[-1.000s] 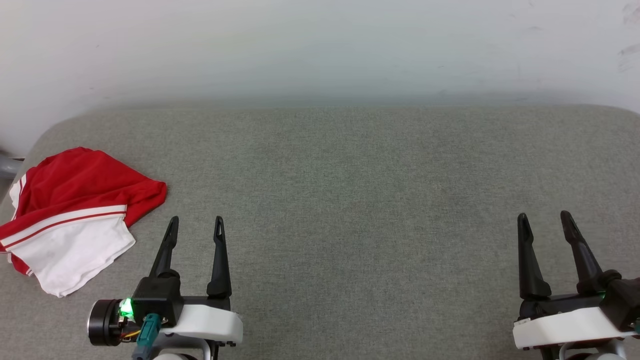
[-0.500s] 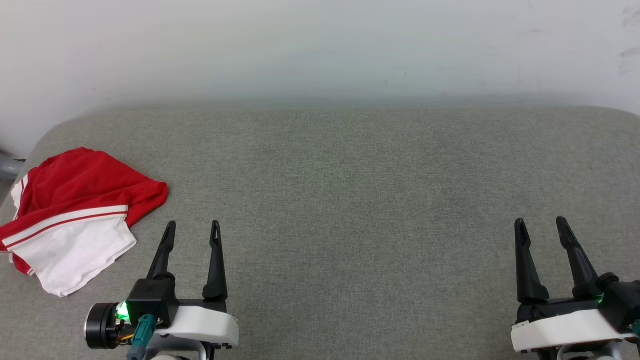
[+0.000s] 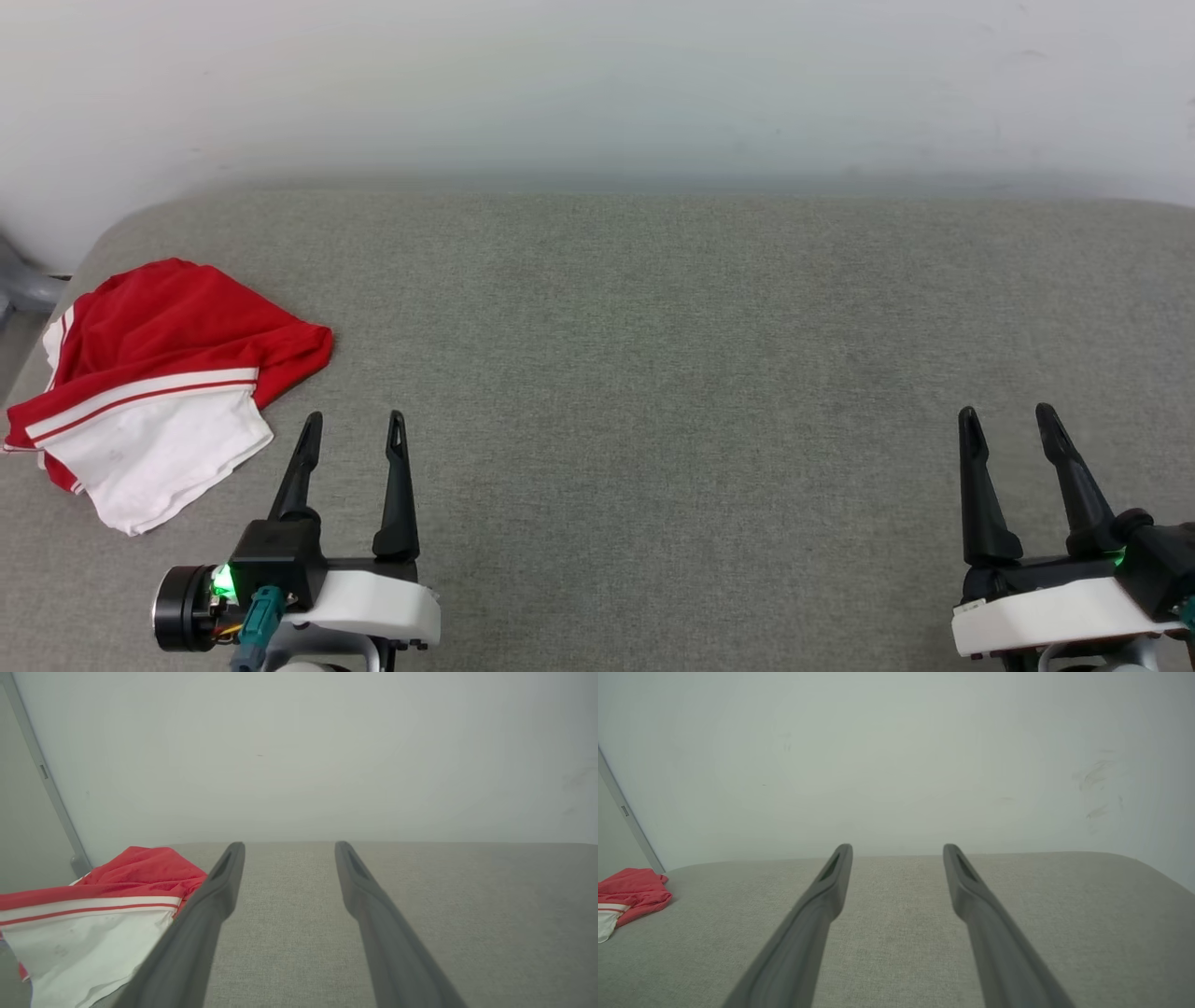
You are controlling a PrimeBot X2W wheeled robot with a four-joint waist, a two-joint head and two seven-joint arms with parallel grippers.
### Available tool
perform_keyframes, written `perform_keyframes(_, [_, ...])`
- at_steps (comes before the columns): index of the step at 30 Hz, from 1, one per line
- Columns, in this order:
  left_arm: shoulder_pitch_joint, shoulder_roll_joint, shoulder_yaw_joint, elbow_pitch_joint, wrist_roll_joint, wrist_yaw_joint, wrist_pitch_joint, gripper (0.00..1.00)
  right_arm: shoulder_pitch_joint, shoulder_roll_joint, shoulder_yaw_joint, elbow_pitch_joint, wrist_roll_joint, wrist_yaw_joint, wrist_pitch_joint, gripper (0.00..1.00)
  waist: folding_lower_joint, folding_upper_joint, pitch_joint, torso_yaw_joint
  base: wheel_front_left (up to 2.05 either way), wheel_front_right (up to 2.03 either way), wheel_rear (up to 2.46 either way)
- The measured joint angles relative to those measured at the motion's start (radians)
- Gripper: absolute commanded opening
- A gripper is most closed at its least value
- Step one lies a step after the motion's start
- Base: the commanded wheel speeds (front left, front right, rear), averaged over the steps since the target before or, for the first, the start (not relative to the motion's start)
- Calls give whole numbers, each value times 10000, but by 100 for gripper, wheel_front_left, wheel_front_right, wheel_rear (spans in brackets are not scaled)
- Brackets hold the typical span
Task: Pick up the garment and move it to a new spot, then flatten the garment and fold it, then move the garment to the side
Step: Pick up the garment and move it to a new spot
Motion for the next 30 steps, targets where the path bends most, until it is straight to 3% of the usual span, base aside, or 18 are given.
perform_keyframes(15, [-84,0,27,29,-165,173,0,100,-68,0,230,-100,-462,0,0,100,0,0,225,1287,0,0,0])
perform_keyframes(30, [-110,-2,148,107,-571,349,-2,100,-75,0,497,-188,-934,0,0,100,0,0,378,3350,0,0,0])
